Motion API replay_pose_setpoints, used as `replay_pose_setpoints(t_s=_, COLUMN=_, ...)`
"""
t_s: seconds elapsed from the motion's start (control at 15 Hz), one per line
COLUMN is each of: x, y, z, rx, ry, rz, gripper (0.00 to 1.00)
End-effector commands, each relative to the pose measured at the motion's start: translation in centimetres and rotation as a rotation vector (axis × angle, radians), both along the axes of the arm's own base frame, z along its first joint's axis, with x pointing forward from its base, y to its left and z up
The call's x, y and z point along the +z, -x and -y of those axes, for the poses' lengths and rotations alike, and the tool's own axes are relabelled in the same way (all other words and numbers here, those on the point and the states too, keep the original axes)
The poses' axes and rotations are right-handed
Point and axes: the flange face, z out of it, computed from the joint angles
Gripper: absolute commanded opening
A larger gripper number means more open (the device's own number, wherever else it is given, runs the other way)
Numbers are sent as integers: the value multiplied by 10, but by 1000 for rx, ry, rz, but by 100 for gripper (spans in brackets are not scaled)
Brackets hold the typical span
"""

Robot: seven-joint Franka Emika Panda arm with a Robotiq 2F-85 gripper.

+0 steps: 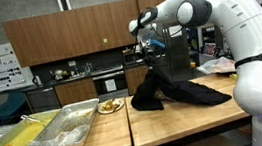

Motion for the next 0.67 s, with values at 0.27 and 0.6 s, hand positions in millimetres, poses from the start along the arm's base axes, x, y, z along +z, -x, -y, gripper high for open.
replay_pose_setpoints(t_s=0.27, x=12, y=-37, z=71, rx=-100, ry=-65, rz=-132, gripper=3)
replay_pose_setpoints(t_s=0.6, x=-21, y=-51, z=118, rx=-197, ry=-122, rz=-226, gripper=3)
